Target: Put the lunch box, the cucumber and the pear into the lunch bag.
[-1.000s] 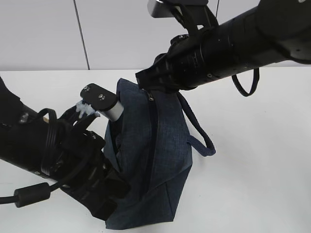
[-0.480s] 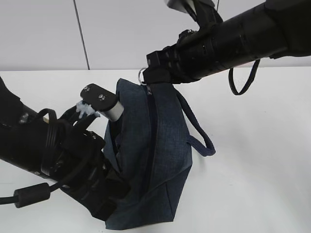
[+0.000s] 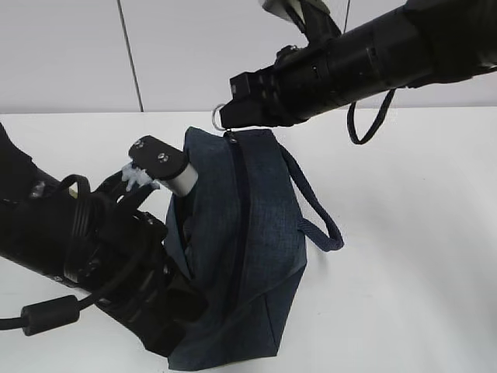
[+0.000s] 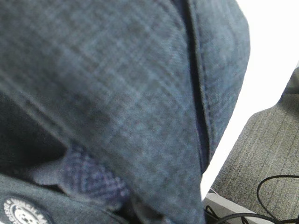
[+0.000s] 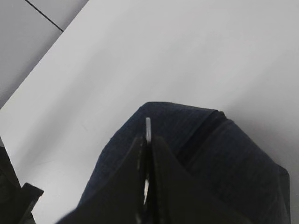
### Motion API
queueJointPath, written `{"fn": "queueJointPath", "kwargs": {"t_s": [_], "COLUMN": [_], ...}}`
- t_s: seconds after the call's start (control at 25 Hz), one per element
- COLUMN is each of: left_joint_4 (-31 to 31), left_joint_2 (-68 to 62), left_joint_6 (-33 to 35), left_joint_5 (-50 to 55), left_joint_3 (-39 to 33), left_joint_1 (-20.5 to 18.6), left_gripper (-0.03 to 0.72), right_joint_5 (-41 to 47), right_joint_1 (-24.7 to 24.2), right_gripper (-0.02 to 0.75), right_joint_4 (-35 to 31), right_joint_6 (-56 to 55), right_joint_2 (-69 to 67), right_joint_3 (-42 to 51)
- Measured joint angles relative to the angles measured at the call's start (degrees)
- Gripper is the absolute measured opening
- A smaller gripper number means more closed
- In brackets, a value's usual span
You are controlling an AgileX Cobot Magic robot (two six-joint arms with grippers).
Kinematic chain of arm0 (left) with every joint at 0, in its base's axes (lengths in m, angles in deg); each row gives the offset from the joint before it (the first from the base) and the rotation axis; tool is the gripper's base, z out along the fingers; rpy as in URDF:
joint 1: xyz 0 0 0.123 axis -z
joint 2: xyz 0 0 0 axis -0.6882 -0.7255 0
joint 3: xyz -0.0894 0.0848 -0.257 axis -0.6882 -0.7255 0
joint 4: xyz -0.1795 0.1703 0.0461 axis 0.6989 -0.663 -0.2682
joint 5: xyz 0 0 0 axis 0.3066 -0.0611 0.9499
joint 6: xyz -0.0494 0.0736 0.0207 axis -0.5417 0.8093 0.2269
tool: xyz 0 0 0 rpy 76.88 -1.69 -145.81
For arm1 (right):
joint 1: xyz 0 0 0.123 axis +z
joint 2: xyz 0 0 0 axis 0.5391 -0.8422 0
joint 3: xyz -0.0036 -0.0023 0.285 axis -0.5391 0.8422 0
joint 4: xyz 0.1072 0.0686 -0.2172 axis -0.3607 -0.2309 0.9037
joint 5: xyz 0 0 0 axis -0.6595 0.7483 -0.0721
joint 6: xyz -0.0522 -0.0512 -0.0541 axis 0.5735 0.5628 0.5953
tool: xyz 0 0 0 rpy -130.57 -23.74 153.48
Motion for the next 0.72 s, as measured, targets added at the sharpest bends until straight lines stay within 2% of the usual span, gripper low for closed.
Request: {"fn": "queueJointPath", "kwargs": {"t_s": [0.32,0.6,0.72], "left_joint_4": [-0.99,-5.32,-5.97], "left_joint_2": [0.00,0.12,0.18], "left_joint_6": [-0.29,-4.09,-4.50], "left_joint_5": [1.85,2.30,2.58], "left_joint_3": [0.00,0.05,0.05], "left_joint_1": [0.00,0.00,0.00], "left_gripper": [0.004,0.004,0.004], "right_joint_5": [4.34,13.96,15.42], "right_joint_1": [-1.17,-6.45,-7.68], "right_gripper": [0.000,0.000,0.000], "right_joint_4": [-0.39,-1.27,-1.42], "right_joint_6": [0.02,-1.83,-2.26], "right_joint_2": [-4.14,-9.29,-11.42], "right_joint_3": [-6.34,-11.99,-13.24]}}
